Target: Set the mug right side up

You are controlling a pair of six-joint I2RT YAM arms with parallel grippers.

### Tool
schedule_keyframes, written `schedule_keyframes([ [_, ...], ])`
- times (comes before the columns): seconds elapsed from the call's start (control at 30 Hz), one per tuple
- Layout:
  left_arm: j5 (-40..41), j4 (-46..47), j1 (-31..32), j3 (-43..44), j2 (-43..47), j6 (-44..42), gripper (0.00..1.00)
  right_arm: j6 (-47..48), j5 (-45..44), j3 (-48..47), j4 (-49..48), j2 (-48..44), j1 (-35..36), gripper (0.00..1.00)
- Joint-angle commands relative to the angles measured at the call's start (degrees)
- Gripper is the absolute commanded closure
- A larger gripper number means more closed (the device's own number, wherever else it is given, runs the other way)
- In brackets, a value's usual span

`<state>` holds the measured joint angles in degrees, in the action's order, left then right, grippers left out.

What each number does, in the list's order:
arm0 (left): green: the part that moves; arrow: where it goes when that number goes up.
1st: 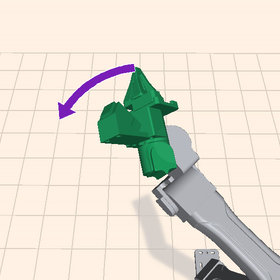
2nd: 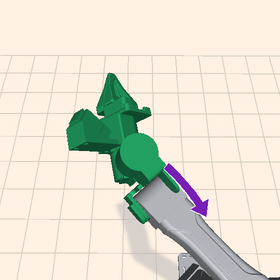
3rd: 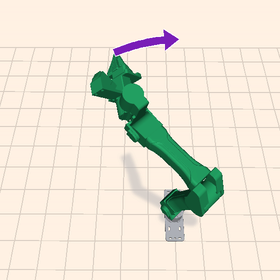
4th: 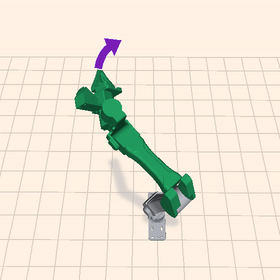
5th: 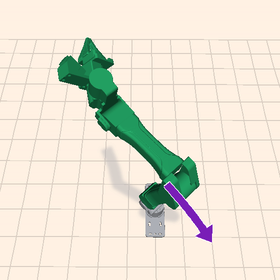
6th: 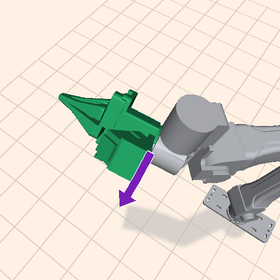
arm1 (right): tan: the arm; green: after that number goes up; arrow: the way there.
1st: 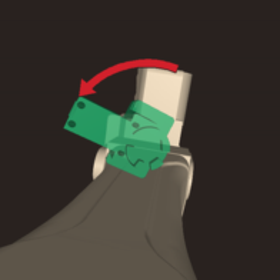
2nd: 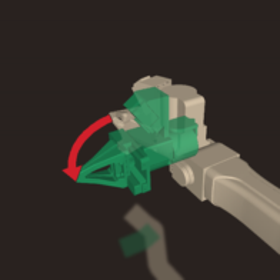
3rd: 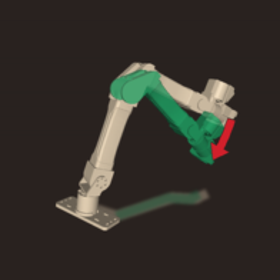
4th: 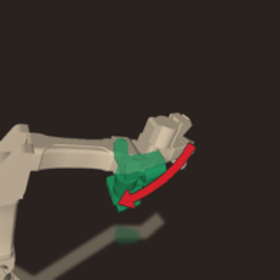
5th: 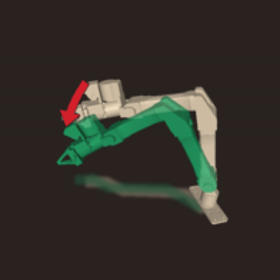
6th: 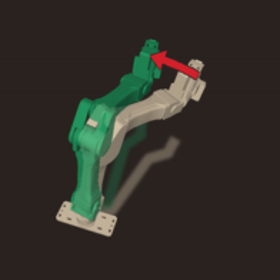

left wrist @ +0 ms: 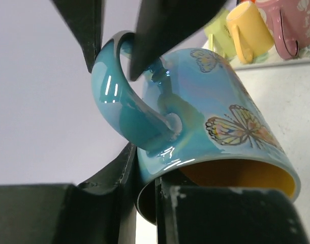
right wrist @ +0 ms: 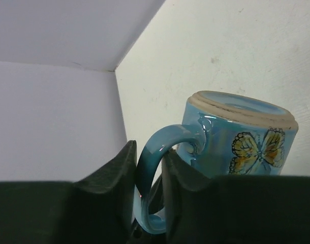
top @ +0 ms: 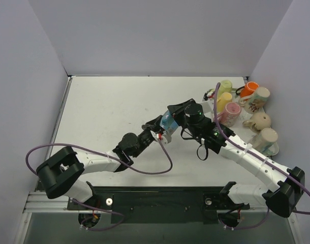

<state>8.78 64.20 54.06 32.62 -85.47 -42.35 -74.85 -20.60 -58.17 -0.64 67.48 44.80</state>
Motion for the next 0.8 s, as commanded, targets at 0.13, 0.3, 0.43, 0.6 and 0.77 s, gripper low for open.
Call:
schedule_keyframes([
  [0.13,3.6,-55.5,-7.1,18.1,10.4,17.4,1.0,23.1,-1.7,-14.5,20.0,5.2,-1.7,0.23],
  [0.3,-5.2,-82.6,-17.6,33.5,8.0,24.9,1.0,28.2,-1.6,-15.7,25.6,3.7,-4.3,0.09],
  [0.43,-14.3,-100.6,-24.9,42.2,1.1,27.3,1.0,30.5,-0.4,-13.2,28.5,1.2,-10.9,0.09],
  [0.6,-19.6,-114.5,-33.6,48.1,-3.6,24.7,1.0,35.0,-9.9,-13.1,35.7,0.3,-14.4,0.08],
  [0.77,-15.6,-118.9,-42.9,48.9,-6.1,18.4,1.0,35.6,-11.7,-9.3,36.6,-0.5,-16.9,0.08],
])
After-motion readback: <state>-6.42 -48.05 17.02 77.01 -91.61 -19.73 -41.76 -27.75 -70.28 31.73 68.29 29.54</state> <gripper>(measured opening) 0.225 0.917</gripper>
